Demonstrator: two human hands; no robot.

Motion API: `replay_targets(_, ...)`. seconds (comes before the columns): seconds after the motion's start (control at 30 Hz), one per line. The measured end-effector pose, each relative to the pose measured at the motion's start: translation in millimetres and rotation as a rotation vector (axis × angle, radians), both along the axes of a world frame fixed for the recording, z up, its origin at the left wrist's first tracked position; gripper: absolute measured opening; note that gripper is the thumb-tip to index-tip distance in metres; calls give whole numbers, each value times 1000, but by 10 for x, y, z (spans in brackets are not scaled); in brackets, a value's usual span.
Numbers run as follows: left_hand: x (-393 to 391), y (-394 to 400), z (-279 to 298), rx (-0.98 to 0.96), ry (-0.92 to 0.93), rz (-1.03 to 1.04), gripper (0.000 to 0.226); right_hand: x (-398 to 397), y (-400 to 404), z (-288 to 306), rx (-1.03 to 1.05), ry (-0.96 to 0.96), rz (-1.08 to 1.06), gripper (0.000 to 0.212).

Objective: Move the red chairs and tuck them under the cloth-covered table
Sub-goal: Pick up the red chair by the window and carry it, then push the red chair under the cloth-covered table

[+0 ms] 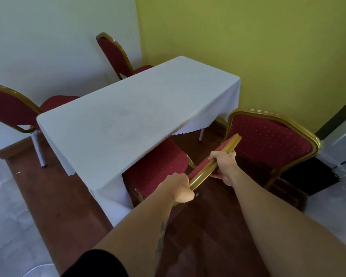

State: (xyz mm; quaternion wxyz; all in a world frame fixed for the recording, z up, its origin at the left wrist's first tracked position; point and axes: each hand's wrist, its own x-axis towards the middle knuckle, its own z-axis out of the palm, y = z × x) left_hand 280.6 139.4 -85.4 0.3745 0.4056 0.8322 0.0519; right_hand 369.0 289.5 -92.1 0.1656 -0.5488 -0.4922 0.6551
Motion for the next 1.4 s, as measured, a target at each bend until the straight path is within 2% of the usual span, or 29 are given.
replay_targets(0.27, -246, 13, 54, -27, 12, -119, 36, -219, 24, -23, 17, -30, 14, 81)
replay_targets(0.43, -410, 138, 175, -106, -37, -249, 47, -48, 129, 49, -5, -110, 205, 79)
replay_targets(0.5, -498, 282, 306, -47, -32, -280, 59, 16, 205, 90, -8, -109, 248, 82)
replay_targets(0.63, -592, 695, 616, 147, 9, -335, 73, 179, 501, 198, 93, -100, 150, 83)
replay_targets(0.8, -445, 1381, 937, 318, 33, -395, 57, 602, 1147, 389, 395, -345, 96, 82)
replay_targets(0.97, -174, 2300, 948, 406, 74, -418, 52, 969, 1931, 507, 731, -687, 181, 82)
replay_targets(1.07, 8, 2927, 839, 418, 95, -410, 53, 1132, 2448, 495, 780, -838, 268, 86)
replay_targets(1.17, 188, 3506, 757, 390, 165, -429, 65, 1293, 2890, 423, 743, -916, 419, 88)
replay_targets(1.23, 303, 3822, 715, 364, 197, -425, 72, 1421, 3147, 313, 688, -880, 525, 81)
replay_targets(1.33, 415, 4205, 633, 305, 188, -398, 74, 1613, 3440, 191, 593, -749, 609, 46)
replay_targets(1.4, 437, 4394, 553, 208, 145, -396, 76, 1674, 3530, 135, 595, -691, 612, 37)
